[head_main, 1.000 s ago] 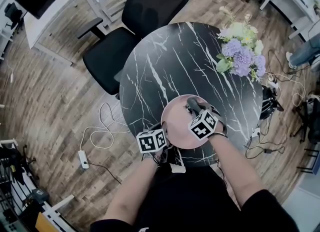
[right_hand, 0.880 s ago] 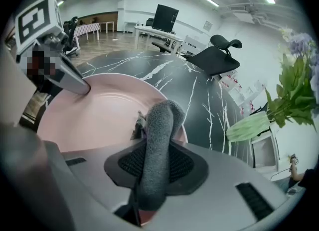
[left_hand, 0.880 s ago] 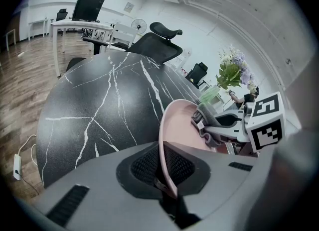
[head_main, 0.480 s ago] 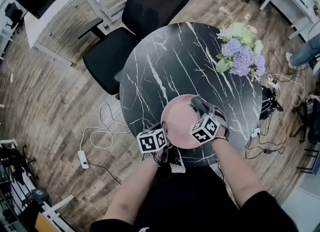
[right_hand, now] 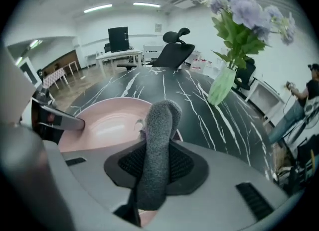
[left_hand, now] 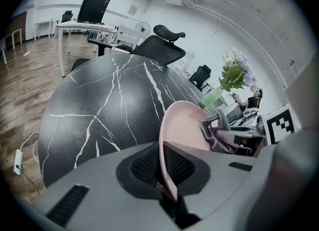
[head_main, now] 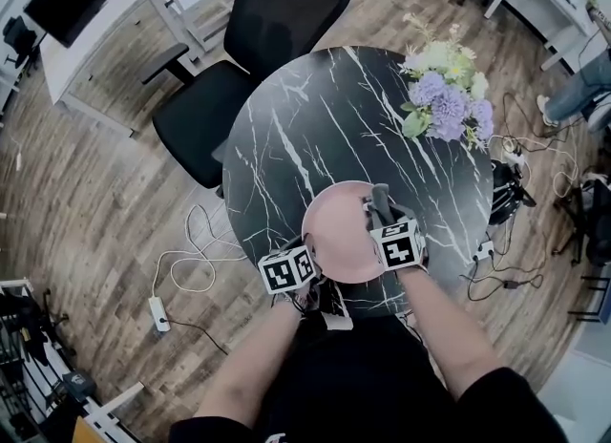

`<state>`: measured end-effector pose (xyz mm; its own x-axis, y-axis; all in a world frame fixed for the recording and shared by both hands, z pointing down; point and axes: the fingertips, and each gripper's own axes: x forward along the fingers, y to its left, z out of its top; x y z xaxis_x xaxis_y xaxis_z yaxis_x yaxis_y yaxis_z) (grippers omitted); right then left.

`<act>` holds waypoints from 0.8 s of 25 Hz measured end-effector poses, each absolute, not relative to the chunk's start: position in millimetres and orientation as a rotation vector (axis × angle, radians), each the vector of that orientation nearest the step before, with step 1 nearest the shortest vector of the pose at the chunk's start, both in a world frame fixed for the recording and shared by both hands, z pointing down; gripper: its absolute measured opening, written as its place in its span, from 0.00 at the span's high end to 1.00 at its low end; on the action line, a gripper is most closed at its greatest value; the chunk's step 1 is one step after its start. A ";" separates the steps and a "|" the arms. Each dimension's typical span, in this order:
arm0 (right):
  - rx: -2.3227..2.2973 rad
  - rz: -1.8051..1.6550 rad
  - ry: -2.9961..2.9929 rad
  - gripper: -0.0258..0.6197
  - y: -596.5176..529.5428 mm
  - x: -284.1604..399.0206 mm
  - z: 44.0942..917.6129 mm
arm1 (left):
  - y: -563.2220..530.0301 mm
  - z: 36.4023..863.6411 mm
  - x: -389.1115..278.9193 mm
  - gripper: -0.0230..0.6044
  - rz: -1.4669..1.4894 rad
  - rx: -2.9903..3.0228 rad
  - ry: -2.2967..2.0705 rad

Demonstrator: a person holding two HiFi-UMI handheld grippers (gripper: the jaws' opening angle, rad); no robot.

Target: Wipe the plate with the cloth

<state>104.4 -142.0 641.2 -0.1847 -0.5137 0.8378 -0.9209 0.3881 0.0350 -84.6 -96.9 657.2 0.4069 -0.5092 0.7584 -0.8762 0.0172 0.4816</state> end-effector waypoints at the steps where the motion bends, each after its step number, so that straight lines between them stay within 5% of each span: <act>1: 1.242 0.665 -1.846 0.79 -138.7 102.9 643.5 | -96.4 658.5 -83.8 0.91 0.445 1.637 -1.239; 20: 0.880 1.013 -2.017 0.79 -65.4 -23.4 651.9 | -95.4 659.9 -80.5 0.91 0.428 1.627 -1.256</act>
<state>-23.4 -65.4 651.9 -0.5211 -0.2543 0.8147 -0.8054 0.4625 -0.3707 -80.5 -95.4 659.9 0.3989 -0.5214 0.7543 -0.8736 0.0341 0.4855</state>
